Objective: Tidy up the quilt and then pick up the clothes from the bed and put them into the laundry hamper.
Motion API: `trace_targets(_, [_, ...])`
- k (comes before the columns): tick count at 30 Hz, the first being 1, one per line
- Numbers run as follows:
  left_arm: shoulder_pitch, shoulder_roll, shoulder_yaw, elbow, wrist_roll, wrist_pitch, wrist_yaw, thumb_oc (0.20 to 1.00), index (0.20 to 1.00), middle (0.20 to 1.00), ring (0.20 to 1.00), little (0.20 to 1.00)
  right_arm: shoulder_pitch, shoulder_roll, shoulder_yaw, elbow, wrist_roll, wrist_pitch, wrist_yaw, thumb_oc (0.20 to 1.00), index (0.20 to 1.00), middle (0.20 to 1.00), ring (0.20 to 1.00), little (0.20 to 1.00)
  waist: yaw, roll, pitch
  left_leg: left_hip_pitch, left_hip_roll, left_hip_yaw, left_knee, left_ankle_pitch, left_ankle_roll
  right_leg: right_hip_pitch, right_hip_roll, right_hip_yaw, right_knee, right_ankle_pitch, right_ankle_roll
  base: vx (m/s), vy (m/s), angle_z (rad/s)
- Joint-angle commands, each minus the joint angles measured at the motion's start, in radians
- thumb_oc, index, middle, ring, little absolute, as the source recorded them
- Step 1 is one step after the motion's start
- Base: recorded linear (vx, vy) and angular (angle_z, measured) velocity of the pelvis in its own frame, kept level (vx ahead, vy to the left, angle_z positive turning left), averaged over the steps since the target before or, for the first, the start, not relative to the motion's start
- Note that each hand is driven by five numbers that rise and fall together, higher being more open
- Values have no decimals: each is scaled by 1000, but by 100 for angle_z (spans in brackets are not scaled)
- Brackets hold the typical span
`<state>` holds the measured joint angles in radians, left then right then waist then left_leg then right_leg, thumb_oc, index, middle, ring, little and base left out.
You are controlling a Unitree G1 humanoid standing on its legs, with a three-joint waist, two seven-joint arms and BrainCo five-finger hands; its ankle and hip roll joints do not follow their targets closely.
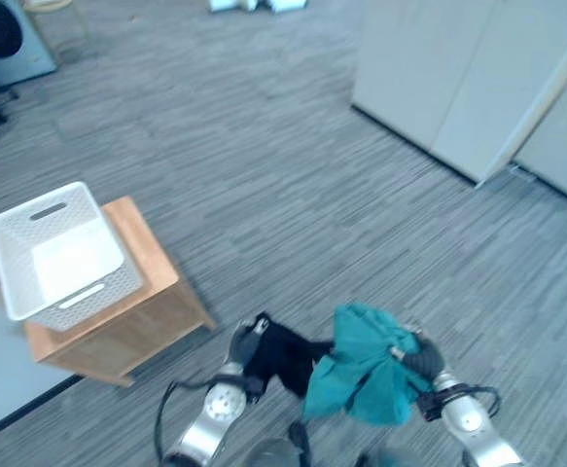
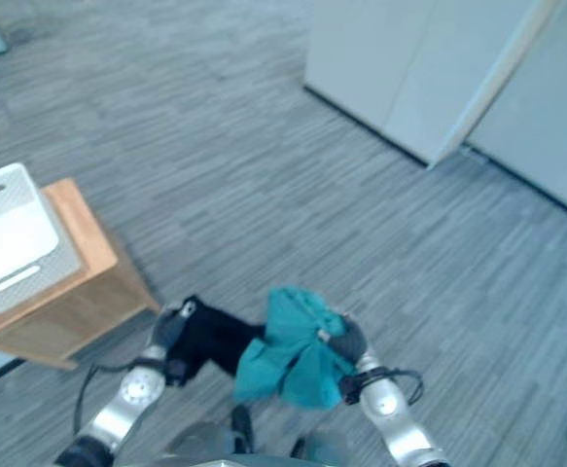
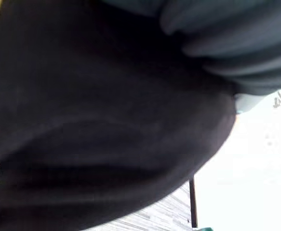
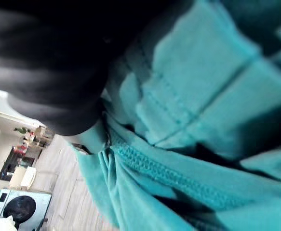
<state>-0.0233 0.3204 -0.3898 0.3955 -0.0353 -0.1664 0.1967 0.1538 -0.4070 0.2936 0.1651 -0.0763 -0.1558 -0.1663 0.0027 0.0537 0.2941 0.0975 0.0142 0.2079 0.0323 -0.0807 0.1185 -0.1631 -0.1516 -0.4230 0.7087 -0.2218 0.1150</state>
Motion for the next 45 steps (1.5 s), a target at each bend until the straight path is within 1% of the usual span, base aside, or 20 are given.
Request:
trace_targets(1, [4, 11, -3, -26, 9, -58, -5, 200, 200, 200, 200, 200, -48, -2, -21, 8, 4, -39, 9, 200, 200, 200, 200, 200, -7, -27, -34, 157, 31, 79, -120, -17, -155, 123, -73, 33, -566, 233, 77, 655, -285, 132])
trace_targets(3, [1, 9, 22, 7, 39, -76, -2, 200, 200, 200, 200, 200, -40, 2, -25, -19, -21, -20, 13, 200, 200, 200, 200, 200, -46, -11, -44, 273, 76, 34, -120, -84, -209, 17, -147, 121, -793, 324, 122, 1077, -421, 120])
trace_targets(6, [9, 2, 26, 30, 36, -85, -4, 200, 200, 200, 200, 200, -22, -13, -25, -13, -45, -17, 23, 200, 200, 200, 200, 200, -48, -12, -47, 318, 103, -7, -63, -62, -234, 61, -123, 150, -782, 348, 123, 726, -299, 69])
trace_targets(8, [1, -15, 24, 41, 16, -82, -3, 200, 200, 200, 200, 200, -30, -33, -29, -10, -27, -26, 23, 200, 200, 200, 200, 200, -54, -12, -36, 210, 155, -55, 251, 39, -250, 96, -95, 179, -762, 359, 83, 641, -475, 131])
trace_targets(9, [-2, -17, 23, 35, -5, -79, -14, 200, 200, 200, 200, 200, -56, -70, -27, -17, 1, -39, 23, 200, 200, 200, 200, 200, -16, -29, -14, 47, 197, -58, 594, 142, -239, 197, -55, 146, -794, 316, 18, 497, -467, 95])
trace_targets(12, [0, 0, 34, 2, -27, -81, -23, 200, 200, 200, 200, 200, -85, -88, -24, -20, 22, -41, 17, 200, 200, 200, 200, 200, 18, -53, 5, -71, 242, -7, 735, 146, -222, 276, -31, 114, -796, 255, -21, 464, -353, 10])
trace_targets(14, [15, 2, 46, -9, -29, -81, -26, 200, 200, 200, 200, 200, -119, -94, -17, -7, 18, -39, 23, 200, 200, 200, 200, 200, 49, -61, 7, -139, 250, 60, 695, 96, -226, 331, -22, 95, -796, 201, -20, 567, -152, 25])
trace_targets(16, [65, 3, 68, -8, -23, -80, -43, 200, 200, 200, 200, 200, -129, -92, -9, 8, 9, -42, 33, 200, 200, 200, 200, 200, 90, -71, -24, -209, 214, 182, 420, 38, -217, 406, 6, 67, -796, 123, -4, 715, -55, 26])
trace_targets(22, [160, 11, 100, -31, 0, -46, -76, 200, 200, 200, 200, 200, -135, -75, -8, 31, -30, -32, 33, 200, 200, 200, 200, 200, 110, -64, -74, -169, 183, 465, 10, 140, -193, 519, 75, -72, -790, 78, 25, 558, 21, 43])
trace_targets(25, [169, 25, 105, -21, 5, -39, -71, 200, 200, 200, 200, 200, -131, -45, 5, 33, -48, -43, 27, 200, 200, 200, 200, 200, 137, -97, -73, -106, 65, 421, -29, 83, -109, 486, 3, -93, -464, 199, 137, 624, 192, 90])
trace_targets(27, [160, 43, 100, -17, 22, -37, -66, 200, 200, 200, 200, 200, -124, -37, 9, 21, -58, -41, 33, 200, 200, 200, 200, 200, 111, -88, -71, -18, 17, 386, -81, 51, -69, 358, -86, -63, -159, 312, 147, 590, 208, 140])
trace_targets(30, [129, 66, 108, -27, 44, -40, -40, 200, 200, 200, 200, 200, -125, -43, 4, -4, -69, -42, 34, 200, 200, 200, 200, 200, 57, -59, -46, 63, 33, 274, -120, 25, -67, 163, -80, 40, 10, 272, 146, 494, 11, 118])
trace_targets(34, [117, 83, 115, -36, 43, -51, -36, 200, 200, 200, 200, 200, -123, -61, 2, -18, -66, -48, 37, 200, 200, 200, 200, 200, 18, -58, -43, 89, 45, 192, -120, 26, -93, 104, -73, 66, -265, 248, 91, 402, -240, 157])
trace_targets(35, [121, 90, 128, -48, 50, -61, -25, 200, 200, 200, 200, 200, -127, -59, 4, -18, -56, -47, 35, 200, 200, 200, 200, 200, 1, -68, -50, 110, 50, 112, -120, 5, -121, 116, -53, 186, -609, 231, 65, 591, -369, 185])
trace_targets(36, [118, 93, 144, -48, 48, -67, -19, 200, 200, 200, 200, 200, -127, -56, 0, -18, -49, -43, 32, 200, 200, 200, 200, 200, -9, -73, -52, 127, 52, 70, -120, -11, -132, 111, -39, 305, -705, 246, 73, 590, -368, 181])
trace_targets(38, [109, 99, 177, -44, 43, -66, -4, 200, 200, 200, 200, 200, -137, -60, 6, -8, -50, -35, 37, 200, 200, 200, 200, 200, -3, -77, -47, 152, 60, 39, -118, -33, -142, 117, -35, 364, -744, 254, 89, 460, -304, 143])
trace_targets(39, [125, 101, 198, -45, 47, -80, -16, 200, 200, 200, 200, 200, -129, -49, 9, -13, -42, -32, 53, 200, 200, 200, 200, 200, 16, -94, -67, 157, 75, 10, -37, -61, -158, 142, -40, 351, -740, 254, 90, 618, -452, 162])
trace_targets(41, [90, 76, 208, -8, 7, -83, -4, 200, 200, 200, 200, 200, -163, -72, 5, -14, -30, -54, 46, 200, 200, 200, 200, 200, 31, -101, -29, -18, 152, -6, 341, 43, -206, 227, -35, 266, -742, 242, 33, 418, -500, 122])
trace_targets(42, [89, 76, 209, -7, 7, -83, -4, 200, 200, 200, 200, 200, -166, -72, 5, -13, -30, -54, 46, 200, 200, 200, 200, 200, 24, -102, -33, -32, 152, -14, 348, 44, -206, 222, -36, 259, -744, 245, 32, 260, -445, 103])
trace_targets(45, [102, 82, 232, -20, -6, -91, -8, 200, 200, 200, 200, 200, -196, -90, -15, -11, -16, -52, 22, 200, 200, 200, 200, 200, 61, -124, -9, -190, 237, 194, 511, 43, -219, 378, 4, 128, -788, 159, -21, 386, -293, 176])
